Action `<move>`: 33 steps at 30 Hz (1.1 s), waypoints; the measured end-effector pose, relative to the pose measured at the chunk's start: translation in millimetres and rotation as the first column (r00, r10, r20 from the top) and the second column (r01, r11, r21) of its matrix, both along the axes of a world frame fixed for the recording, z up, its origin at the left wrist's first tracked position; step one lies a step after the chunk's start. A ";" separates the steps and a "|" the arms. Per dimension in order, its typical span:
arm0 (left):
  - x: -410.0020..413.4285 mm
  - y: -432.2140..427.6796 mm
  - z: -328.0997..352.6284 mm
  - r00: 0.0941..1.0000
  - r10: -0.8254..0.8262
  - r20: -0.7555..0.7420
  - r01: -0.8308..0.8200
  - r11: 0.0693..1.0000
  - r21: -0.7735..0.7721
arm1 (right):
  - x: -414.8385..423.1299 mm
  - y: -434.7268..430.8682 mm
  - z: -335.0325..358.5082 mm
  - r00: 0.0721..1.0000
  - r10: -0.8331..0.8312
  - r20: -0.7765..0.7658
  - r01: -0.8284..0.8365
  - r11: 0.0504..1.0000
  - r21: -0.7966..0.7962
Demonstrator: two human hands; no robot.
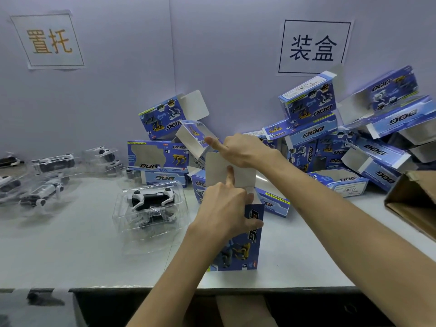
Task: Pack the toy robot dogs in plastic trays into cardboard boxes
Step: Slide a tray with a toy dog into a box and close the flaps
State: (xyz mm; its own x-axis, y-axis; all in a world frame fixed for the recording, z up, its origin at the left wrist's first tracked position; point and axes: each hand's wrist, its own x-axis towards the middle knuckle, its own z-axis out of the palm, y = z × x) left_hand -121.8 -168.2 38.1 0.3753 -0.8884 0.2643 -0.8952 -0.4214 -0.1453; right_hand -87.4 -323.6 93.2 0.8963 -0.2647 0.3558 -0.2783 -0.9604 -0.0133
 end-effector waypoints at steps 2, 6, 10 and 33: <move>-0.3 0.1 0.0 1.000 0.001 0.001 -0.001 1.000 0.000 | -0.3 1.9 -0.1 1.000 0.007 0.006 -0.006 1.000 -0.029; -0.7 0.2 0.1 1.000 0.001 0.002 -0.001 1.000 0.003 | -2.4 3.7 -0.5 0.997 0.042 0.058 -0.039 0.998 -0.057; 0.5 -0.5 -1.1 1.000 0.005 0.005 -0.005 1.000 -0.006 | -5.7 4.3 -5.4 0.992 0.075 0.099 -0.064 0.991 -0.117; -0.8 5.8 -20.2 0.997 -0.057 0.053 0.066 0.980 -0.189 | -18.0 13.9 -31.0 0.912 0.213 0.349 -0.114 0.952 -0.285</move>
